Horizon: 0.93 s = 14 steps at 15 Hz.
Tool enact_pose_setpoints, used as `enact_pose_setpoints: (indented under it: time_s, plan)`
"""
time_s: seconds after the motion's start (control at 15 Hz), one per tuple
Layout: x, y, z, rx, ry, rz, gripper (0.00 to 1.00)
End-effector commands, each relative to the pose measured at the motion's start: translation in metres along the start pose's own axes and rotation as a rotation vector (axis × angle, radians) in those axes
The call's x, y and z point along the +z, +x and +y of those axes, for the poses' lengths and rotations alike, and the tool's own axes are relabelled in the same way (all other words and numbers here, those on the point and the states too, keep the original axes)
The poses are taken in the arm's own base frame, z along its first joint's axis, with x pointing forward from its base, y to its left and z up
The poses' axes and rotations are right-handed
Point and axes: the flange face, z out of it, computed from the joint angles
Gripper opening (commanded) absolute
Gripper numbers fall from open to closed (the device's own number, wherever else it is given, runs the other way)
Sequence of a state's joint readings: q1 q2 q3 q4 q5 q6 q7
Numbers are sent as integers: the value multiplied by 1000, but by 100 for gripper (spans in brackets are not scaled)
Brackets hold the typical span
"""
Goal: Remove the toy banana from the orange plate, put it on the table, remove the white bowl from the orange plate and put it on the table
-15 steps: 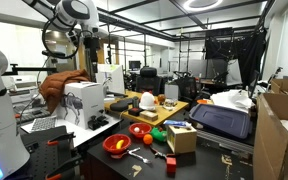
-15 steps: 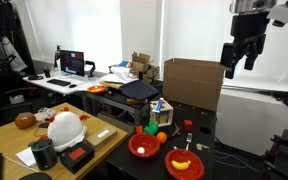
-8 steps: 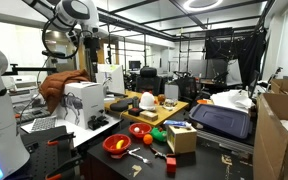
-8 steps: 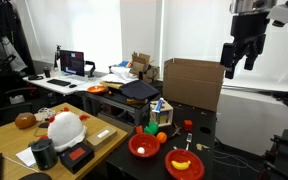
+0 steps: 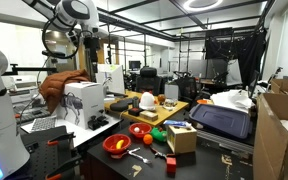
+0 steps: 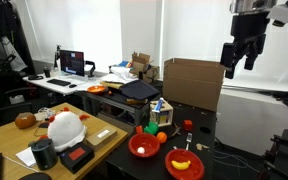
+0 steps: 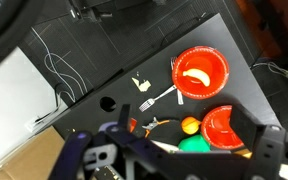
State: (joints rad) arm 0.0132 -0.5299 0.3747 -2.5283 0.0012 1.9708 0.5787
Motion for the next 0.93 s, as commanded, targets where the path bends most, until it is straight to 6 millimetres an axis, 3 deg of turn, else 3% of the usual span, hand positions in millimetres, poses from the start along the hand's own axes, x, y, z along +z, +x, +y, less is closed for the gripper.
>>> enact_pose_setpoints:
  time_s: [0.0, 0.4, 0.87]
  plan:
    - [8, 12, 2, 14, -13, -7, 100]
    - [51, 60, 2, 32, 6, -39, 100]
    - [111, 124, -27, -22, 66, -23, 100]
